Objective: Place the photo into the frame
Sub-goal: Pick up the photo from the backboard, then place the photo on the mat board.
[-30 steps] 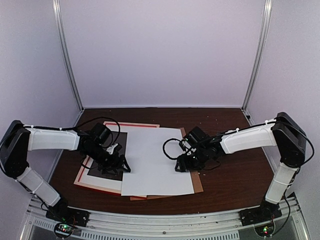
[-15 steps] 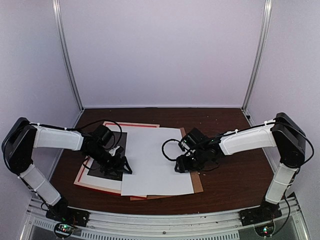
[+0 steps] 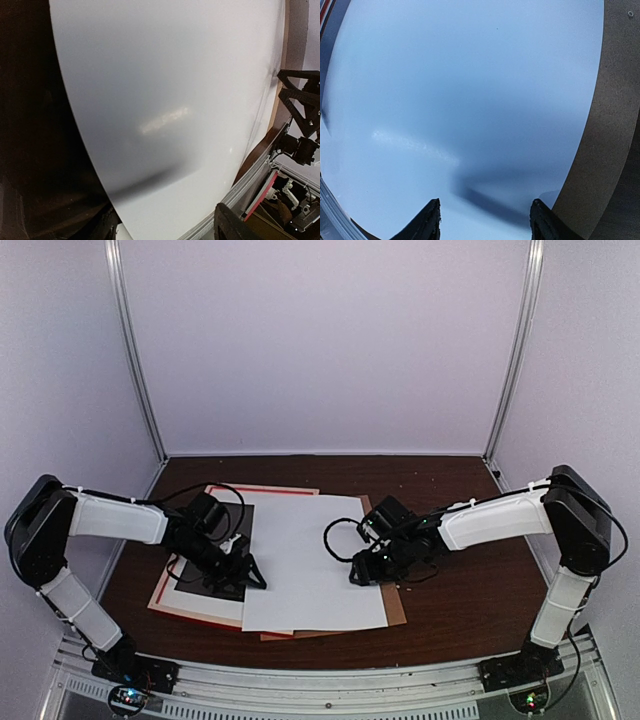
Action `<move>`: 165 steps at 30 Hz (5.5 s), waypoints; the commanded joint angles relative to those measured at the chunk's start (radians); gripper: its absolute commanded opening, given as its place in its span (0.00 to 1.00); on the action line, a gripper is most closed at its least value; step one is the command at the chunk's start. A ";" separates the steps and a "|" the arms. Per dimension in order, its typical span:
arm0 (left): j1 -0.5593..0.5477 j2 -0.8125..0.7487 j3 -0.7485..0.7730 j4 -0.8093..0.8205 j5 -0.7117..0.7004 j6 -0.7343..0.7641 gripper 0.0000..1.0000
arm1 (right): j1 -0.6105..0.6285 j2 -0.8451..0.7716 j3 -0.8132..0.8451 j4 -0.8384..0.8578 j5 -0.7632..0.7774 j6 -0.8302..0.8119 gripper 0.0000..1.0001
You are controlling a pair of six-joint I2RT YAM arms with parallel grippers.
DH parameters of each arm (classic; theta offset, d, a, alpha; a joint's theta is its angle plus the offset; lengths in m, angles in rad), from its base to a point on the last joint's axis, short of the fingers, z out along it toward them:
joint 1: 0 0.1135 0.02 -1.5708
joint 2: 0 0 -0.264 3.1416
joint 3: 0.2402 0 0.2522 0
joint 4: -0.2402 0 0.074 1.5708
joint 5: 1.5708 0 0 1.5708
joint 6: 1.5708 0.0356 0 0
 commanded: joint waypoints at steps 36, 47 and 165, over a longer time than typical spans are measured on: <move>0.075 -0.105 -0.072 0.316 0.173 -0.138 0.69 | 0.007 0.043 -0.012 -0.033 0.030 0.001 0.60; 0.115 -0.083 -0.057 0.390 0.216 -0.158 0.72 | 0.007 0.053 -0.017 -0.025 0.026 0.003 0.60; 0.475 0.248 0.606 -0.644 -0.136 0.592 0.34 | 0.001 0.043 0.098 -0.090 0.068 -0.137 0.64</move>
